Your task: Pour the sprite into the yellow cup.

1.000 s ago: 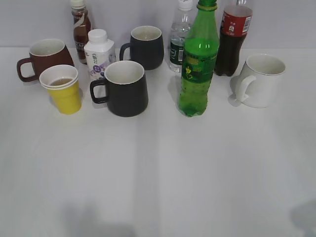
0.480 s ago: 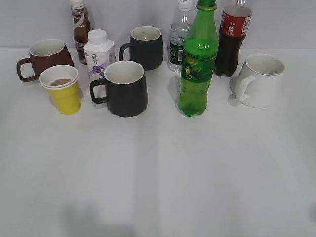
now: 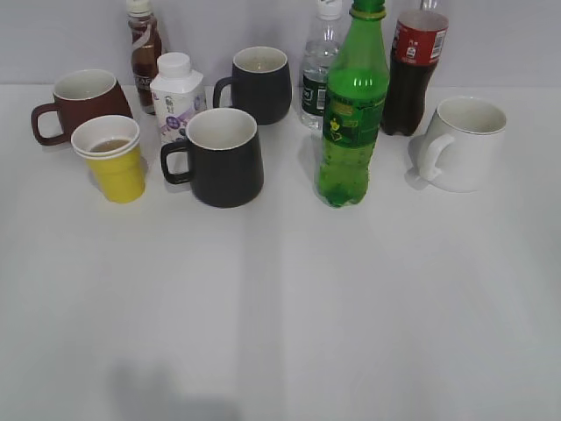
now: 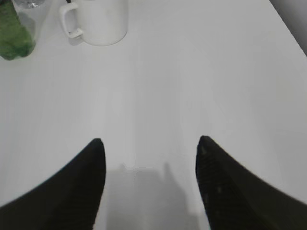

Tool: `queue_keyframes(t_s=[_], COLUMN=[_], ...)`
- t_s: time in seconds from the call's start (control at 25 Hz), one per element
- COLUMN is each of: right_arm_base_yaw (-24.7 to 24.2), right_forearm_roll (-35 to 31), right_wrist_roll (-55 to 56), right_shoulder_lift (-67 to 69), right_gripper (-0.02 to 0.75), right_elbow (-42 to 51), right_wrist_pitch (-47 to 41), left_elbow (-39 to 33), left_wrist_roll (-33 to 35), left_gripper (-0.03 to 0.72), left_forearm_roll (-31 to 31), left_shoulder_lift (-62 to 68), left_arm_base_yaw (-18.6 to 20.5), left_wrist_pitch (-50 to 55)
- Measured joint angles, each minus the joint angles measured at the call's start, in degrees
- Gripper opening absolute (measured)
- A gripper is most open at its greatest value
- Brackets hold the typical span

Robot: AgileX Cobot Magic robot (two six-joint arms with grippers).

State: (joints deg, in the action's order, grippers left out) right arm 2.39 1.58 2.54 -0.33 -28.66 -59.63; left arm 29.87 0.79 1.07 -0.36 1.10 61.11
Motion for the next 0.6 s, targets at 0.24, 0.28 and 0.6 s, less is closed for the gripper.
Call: queue_keyframes(t_s=[0.24, 0.28, 0.6], right_arm_base_yaw=[0.00, 0.00, 0.00], right_forearm_roll=[0.00, 0.00, 0.00], right_wrist_roll=[0.00, 0.00, 0.00], right_shoulder_lift=[-0.13, -0.14, -0.14], right_gripper=[0.448, 0.448, 0.448], right_elbow=[0.07, 0.07, 0.07], right_wrist_pitch=[0.00, -0.06, -0.01], left_elbow=[-0.07, -0.07, -0.07], left_wrist_roll=[0.00, 0.00, 0.02], left_gripper=[0.509, 0.509, 0.509], left_forearm_roll=[0.05, 0.05, 0.05], left_shoulder_lift=[-0.05, -0.05, -0.05], left_arm_base_yaw=[0.00, 0.00, 0.00], left_wrist_pitch=[0.00, 0.00, 0.00])
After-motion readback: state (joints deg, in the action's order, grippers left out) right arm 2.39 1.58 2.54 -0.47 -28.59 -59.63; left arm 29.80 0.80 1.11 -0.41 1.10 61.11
